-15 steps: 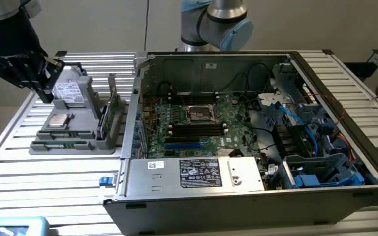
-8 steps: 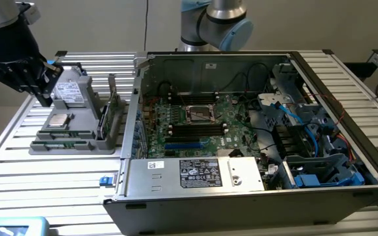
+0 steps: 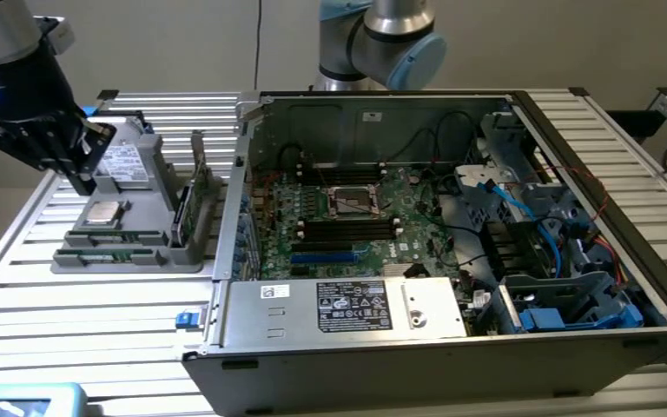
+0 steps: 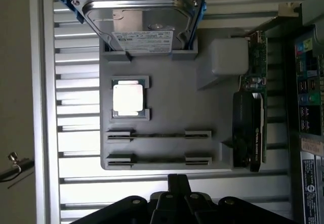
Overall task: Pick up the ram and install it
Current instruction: 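Pick up the ram and move it above insertion slot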
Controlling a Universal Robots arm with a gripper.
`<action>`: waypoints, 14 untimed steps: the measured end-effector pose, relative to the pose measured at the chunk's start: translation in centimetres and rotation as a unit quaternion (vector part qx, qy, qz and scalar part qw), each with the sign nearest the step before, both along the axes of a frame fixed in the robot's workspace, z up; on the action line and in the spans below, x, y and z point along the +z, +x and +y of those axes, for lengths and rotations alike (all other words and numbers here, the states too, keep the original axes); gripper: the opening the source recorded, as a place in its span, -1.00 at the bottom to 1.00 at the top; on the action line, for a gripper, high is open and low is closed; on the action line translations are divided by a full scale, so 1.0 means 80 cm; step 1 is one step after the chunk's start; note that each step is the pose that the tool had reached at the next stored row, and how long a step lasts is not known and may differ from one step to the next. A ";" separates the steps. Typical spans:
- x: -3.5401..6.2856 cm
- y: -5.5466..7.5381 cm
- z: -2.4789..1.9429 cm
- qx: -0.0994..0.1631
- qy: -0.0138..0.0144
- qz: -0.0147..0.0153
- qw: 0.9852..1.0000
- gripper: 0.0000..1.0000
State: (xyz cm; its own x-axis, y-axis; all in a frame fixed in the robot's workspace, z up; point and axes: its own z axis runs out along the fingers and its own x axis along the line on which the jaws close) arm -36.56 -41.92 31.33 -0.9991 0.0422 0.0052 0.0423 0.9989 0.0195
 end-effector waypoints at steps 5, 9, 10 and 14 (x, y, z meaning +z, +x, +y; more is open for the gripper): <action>-0.003 0.000 0.0000 0.045 0.000 0.000 0.999 -0.79; -0.006 0.000 0.0000 0.082 0.000 0.000 0.997 -0.79; -0.006 0.000 0.0000 0.087 0.000 0.000 0.996 -0.79; -0.006 0.000 0.0001 0.120 0.000 0.000 0.993 -0.79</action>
